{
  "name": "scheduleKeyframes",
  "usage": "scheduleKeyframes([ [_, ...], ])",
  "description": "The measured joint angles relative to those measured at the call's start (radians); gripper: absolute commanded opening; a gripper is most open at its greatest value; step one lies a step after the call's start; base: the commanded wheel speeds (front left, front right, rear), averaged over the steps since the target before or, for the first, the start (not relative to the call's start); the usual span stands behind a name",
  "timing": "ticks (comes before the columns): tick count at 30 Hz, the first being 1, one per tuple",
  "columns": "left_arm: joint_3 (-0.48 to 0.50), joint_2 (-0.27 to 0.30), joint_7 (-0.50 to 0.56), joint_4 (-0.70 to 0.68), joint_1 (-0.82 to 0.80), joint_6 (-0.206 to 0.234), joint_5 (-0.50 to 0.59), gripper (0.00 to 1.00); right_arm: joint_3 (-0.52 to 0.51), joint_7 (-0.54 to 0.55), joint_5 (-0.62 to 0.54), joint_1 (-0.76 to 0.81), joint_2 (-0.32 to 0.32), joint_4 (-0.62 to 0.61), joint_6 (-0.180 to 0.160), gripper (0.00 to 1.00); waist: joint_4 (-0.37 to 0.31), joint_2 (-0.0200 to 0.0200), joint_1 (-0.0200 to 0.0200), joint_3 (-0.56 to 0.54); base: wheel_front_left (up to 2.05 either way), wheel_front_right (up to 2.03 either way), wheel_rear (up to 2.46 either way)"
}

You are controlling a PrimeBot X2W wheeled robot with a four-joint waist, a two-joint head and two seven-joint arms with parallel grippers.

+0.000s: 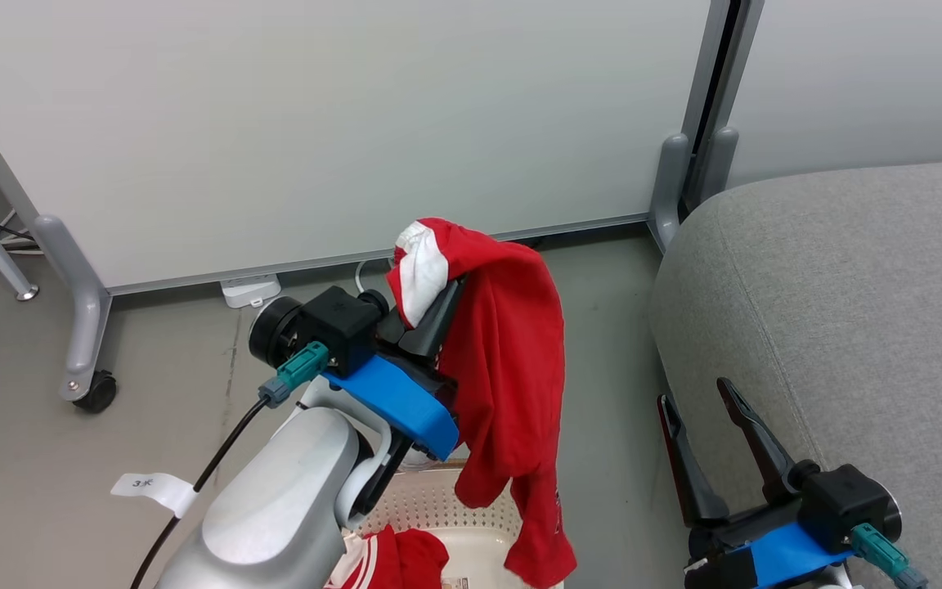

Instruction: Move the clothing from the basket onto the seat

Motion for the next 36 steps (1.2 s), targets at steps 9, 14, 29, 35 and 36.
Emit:
scheduleKeyframes([
  [9, -0.02, -0.006, 0.0, -0.021, 0.007, 0.0, 0.005, 0.0, 0.04, 0.0, -0.003, -0.007, 0.0, -0.03, 0.0, 1.0, 0.013, 0.0, 0.0001, -0.001, 0.0, 0.0, 0.0],
  [14, -0.028, -0.009, 0.002, -0.026, 0.007, 0.001, 0.007, 0.0, 0.089, 0.0, -0.019, -0.065, 0.0, -0.034, 0.0, 1.0, 0.017, 0.0, 0.0002, 0.003, 0.0, 0.0, 0.0],
  [29, -0.084, -0.054, 0.005, -0.04, -0.035, 0.0, 0.016, 0.0, 0.229, 0.0, 0.007, -0.276, 0.0, 0.171, 0.0, 1.0, 0.055, 0.0, 0.0003, 0.028, 0.0, 0.0, 0.0],
  [35, -0.128, -0.079, 0.005, -0.058, -0.049, -0.002, 0.016, 0.0, 0.229, 0.0, 0.049, -0.338, -0.001, 0.262, 0.0, 1.0, 0.085, 0.0, 0.0003, 0.042, 0.0, 0.0, 0.0],
  [36, -0.136, -0.082, 0.005, -0.062, -0.05, -0.004, 0.016, 0.0, 0.232, 0.0, 0.056, -0.345, -0.001, 0.273, 0.0, 1.0, 0.09, 0.0, 0.0003, 0.043, 0.0, 0.0, 0.0],
])
